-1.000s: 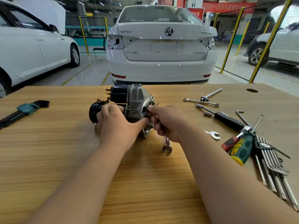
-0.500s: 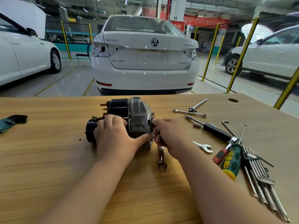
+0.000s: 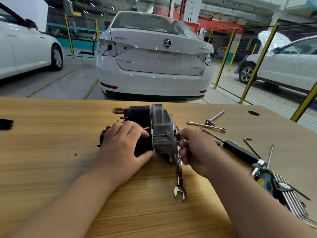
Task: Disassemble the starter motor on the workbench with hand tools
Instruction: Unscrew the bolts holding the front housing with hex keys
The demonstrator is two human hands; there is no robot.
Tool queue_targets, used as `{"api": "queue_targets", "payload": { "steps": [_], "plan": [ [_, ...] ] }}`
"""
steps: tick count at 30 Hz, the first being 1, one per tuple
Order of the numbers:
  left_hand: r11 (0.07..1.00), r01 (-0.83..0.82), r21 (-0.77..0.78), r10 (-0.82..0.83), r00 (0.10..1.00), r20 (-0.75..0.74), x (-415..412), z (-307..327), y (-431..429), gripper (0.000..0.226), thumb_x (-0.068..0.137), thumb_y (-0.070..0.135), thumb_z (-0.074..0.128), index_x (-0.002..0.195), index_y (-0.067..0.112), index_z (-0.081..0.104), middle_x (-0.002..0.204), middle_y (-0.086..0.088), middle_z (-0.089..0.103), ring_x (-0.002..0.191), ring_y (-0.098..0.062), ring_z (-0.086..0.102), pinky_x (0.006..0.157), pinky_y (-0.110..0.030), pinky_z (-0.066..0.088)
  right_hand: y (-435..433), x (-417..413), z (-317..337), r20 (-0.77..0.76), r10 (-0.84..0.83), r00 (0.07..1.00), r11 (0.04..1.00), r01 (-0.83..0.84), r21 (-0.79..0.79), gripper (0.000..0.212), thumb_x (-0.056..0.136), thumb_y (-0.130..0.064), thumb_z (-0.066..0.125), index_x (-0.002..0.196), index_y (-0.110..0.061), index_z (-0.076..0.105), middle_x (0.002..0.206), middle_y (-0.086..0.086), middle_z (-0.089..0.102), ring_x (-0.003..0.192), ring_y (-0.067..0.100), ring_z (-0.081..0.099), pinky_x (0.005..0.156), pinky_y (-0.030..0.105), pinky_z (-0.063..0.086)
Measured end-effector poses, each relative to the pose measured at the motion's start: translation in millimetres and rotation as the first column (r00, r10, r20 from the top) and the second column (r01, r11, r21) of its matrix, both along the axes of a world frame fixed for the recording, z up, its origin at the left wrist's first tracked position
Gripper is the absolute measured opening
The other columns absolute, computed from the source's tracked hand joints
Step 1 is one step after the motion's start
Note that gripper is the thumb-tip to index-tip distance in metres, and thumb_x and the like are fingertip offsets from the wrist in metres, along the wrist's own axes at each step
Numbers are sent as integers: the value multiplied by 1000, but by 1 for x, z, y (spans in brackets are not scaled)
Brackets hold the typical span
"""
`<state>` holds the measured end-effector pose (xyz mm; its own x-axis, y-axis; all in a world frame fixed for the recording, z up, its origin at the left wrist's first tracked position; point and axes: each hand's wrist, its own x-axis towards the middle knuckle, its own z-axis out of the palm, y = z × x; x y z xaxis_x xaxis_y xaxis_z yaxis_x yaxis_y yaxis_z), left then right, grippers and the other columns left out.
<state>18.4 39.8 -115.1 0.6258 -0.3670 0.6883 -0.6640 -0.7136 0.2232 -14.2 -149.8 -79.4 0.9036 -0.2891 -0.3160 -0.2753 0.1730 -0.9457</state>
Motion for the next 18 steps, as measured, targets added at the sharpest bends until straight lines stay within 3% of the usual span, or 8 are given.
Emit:
{"api": "queue_targets", "payload": {
  "steps": [4,8,10,12,14,16,18],
  "plan": [
    [999,-17,39,18,1000,-21,-3,4,5,55,64,48,72,109,18,61,112,2,53,103,-15,37,87,-37,39,4,3,2,54,-46,997,942,61,-330,18,85,-17,46,68,-11,49,43,0,42,38,19,42,42,25,33],
    [988,-148,38,148,989,-2,3,16,11,99,48,58,80,130,19,40,128,-1,32,118,-24,28,101,-38,29,1,7,6,2,18,1000,840,-14,-543,24,88,-25,45,68,-14,50,55,3,46,41,16,43,35,19,32],
    [981,-135,137,155,978,-142,14,32,14,123,44,72,75,144,29,18,145,4,17,134,-21,16,111,-37,20,-3,8,9,-49,68,996,791,-84,-606,24,91,-26,46,68,-18,50,55,2,48,32,11,43,30,16,32],
    [967,-68,247,150,931,-332,28,47,12,138,39,84,69,149,37,-1,153,14,4,142,-16,12,114,-38,25,-6,10,12,-91,95,991,729,-131,-672,28,92,-28,46,66,-19,48,52,0,48,29,8,42,30,17,32],
    [961,-27,276,146,894,-423,35,52,7,139,34,86,67,146,43,-3,154,14,10,139,-17,27,107,-40,37,-8,12,15,-95,95,991,693,-134,-708,31,92,-29,45,64,-18,49,49,0,47,29,8,42,32,19,33],
    [966,-33,255,142,895,-422,34,47,4,135,35,85,70,143,48,-4,149,12,15,127,-20,43,93,-39,46,-8,13,16,-95,119,988,672,-150,-725,28,94,-23,41,71,-13,52,52,1,47,26,7,40,31,17,30],
    [965,-50,256,145,918,-368,31,37,5,134,36,84,69,141,50,-6,144,12,16,116,-22,52,82,-37,47,-8,11,15,-89,105,990,757,-138,-639,23,93,-16,40,74,-9,51,51,1,46,25,9,38,33,16,28]
  ]
}}
